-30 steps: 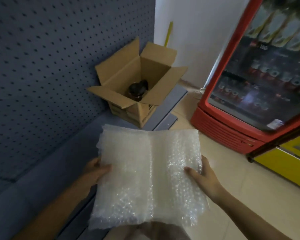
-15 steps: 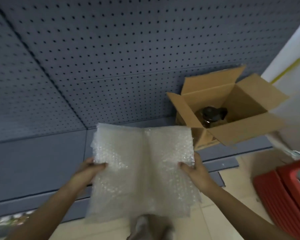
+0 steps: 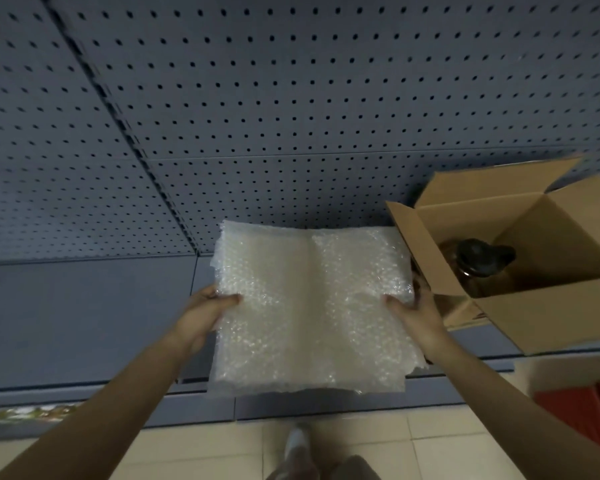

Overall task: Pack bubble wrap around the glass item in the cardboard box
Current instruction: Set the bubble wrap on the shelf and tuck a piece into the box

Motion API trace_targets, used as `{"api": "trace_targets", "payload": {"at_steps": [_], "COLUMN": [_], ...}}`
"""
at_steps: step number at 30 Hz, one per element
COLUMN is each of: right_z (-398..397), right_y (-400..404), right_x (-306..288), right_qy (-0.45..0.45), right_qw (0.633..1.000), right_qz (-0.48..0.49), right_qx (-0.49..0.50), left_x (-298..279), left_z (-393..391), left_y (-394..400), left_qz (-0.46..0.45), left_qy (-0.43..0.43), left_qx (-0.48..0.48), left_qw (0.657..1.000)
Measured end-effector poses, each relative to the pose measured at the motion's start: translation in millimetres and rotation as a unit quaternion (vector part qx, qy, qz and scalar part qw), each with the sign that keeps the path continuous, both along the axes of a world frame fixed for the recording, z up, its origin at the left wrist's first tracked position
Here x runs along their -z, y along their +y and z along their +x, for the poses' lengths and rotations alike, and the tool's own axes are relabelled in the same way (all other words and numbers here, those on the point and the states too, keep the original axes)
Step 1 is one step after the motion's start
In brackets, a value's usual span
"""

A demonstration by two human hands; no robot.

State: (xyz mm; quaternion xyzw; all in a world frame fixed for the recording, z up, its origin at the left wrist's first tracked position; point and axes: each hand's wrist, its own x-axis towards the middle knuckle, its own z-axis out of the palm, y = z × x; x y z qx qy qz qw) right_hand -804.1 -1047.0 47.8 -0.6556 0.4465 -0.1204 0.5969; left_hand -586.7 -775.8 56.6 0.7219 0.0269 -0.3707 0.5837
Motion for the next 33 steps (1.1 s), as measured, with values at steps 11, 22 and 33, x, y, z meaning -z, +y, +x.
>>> {"api": "trace_targets", "payload": {"at_steps": [11, 22, 33], "right_z": [27, 38, 38], "right_y": [-26, -31, -11], "right_x": [43, 52, 11], "right_qy": [0.080, 0.196, 0.274], "right_qw": [0.996, 0.966, 0.934], "right_qz": [-0.007, -0.161, -0.218], "right_qx": [0.034, -0.059, -0.076], "left_x": [39, 78, 33], "left_z": [22, 20, -2], "left_y": [-17, -19, -30], "left_qz": [0.086, 0.128, 0.272], "left_qy": [-0.033, -0.064, -0.254], "left_qx": [-0.059, -0.100, -0.049], "left_qw": [0.994, 0.985, 0.927]}}
